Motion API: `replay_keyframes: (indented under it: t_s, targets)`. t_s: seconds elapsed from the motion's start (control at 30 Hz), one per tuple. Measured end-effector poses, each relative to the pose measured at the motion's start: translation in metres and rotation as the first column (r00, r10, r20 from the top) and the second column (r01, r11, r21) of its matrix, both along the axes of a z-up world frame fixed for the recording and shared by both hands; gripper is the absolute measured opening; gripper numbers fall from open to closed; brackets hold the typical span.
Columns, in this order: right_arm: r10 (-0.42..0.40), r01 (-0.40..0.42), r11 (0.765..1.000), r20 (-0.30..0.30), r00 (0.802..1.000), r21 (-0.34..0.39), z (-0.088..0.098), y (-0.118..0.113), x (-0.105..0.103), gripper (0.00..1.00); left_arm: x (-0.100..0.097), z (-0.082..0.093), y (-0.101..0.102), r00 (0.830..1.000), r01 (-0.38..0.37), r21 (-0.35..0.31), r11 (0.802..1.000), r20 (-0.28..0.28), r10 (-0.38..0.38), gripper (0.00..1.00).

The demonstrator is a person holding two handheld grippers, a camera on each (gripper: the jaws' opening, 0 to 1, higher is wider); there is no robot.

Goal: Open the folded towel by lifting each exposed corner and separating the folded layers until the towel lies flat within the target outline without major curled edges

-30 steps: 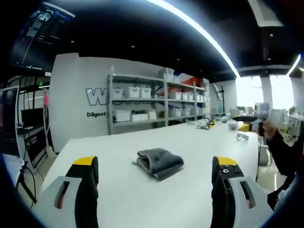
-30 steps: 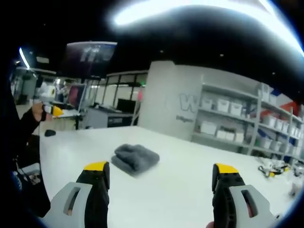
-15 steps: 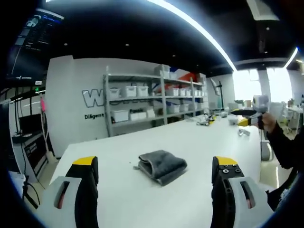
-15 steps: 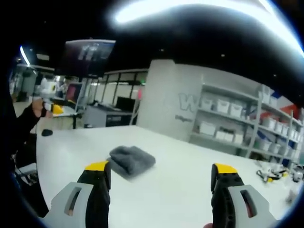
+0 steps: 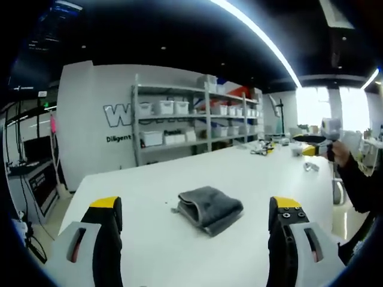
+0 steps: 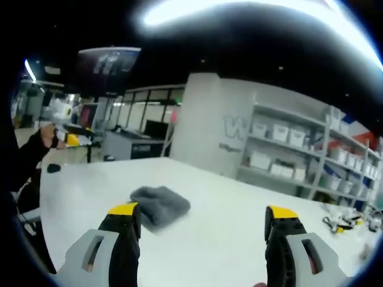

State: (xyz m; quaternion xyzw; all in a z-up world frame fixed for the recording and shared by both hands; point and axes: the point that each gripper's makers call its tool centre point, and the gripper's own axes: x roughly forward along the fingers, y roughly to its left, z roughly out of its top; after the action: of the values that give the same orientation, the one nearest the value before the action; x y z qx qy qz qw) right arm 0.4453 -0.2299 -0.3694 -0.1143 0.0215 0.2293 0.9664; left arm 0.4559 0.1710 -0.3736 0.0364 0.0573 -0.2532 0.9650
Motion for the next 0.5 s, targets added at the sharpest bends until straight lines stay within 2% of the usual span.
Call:
replay_keyframes:
  t_s: [0.17,0.3,0.5]
  targets:
    - [-0.012,0.011,1.0,-0.018,1.0,-0.012,0.0,0.0,0.017,0.85,0.014,0.005,0.003,1.0,0.004,0.002,1.0,-0.005,-0.004,0.99]
    - [-0.021,0.021,1.0,-0.02,1.0,-0.002,0.009,-0.003,0.027,0.87,0.023,0.011,0.005,1.0,0.004,0.004,1.0,0.0,-0.004,0.99]
    - [-0.005,0.005,1.0,-0.048,0.999,0.003,0.012,0.002,0.042,0.99,0.039,0.015,0.008,1.0,0.006,0.006,1.0,-0.002,-0.005,0.99]
